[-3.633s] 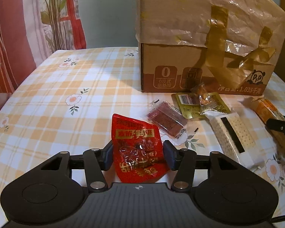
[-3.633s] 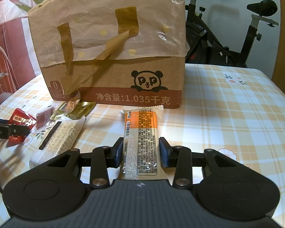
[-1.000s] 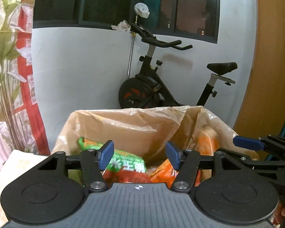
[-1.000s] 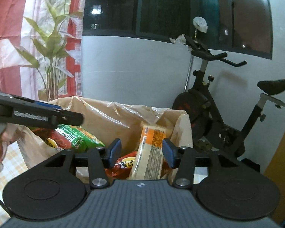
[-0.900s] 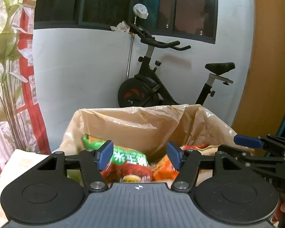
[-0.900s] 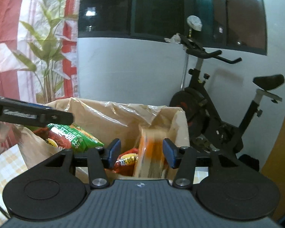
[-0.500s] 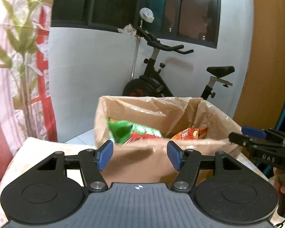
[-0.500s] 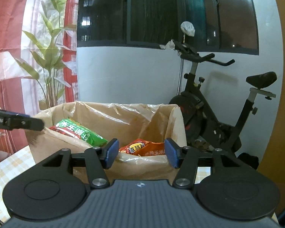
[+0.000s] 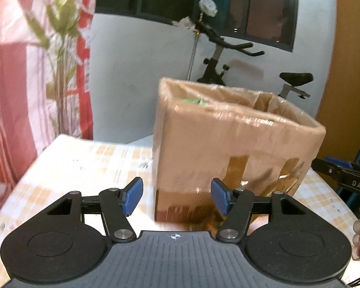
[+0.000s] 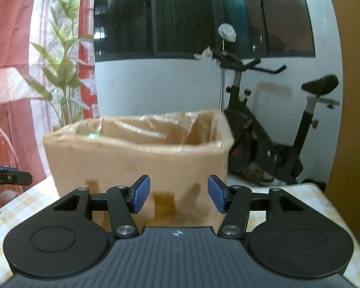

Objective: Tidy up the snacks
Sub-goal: 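Move both tools back to the remaining snacks beside the box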

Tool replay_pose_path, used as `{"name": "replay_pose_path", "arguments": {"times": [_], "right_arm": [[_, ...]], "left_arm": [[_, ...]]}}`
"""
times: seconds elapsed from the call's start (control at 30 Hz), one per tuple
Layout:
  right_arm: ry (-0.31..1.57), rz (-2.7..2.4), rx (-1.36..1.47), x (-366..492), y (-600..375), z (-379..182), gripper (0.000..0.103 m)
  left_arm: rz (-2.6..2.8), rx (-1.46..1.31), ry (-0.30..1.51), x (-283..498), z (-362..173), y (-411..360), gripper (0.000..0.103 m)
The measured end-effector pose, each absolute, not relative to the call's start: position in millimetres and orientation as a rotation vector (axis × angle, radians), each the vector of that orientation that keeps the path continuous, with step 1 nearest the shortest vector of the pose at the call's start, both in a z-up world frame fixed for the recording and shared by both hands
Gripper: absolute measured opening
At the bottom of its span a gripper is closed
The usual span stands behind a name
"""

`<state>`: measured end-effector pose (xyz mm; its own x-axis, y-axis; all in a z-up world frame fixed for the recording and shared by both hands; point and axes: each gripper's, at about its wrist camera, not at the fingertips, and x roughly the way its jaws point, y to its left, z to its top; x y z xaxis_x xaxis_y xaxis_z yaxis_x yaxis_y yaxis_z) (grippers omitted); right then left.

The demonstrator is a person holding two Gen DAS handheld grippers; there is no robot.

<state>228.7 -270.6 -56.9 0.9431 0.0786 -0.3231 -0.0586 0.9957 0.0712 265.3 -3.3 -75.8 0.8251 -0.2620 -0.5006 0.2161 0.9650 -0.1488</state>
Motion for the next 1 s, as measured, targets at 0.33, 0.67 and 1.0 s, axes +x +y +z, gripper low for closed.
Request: {"name": "replay_pose_path", "arguments": {"times": [0.33,0.67,1.0], "right_arm": [[0.476,0.104,0.111,221,-265,-94,0.057],[0.671,0.243,0.045,226,-225,-134,0.057],[0.769,0.374,-0.055,238,-174,-163,0.066]], "left_arm": [[-0.184,-0.153,0.622,243,-115,10,0.064],[-0.139,-0.177,0.678,226,-137,17,0.064],[-0.146,-0.165,0.701,217,-145,13,0.064]]}}
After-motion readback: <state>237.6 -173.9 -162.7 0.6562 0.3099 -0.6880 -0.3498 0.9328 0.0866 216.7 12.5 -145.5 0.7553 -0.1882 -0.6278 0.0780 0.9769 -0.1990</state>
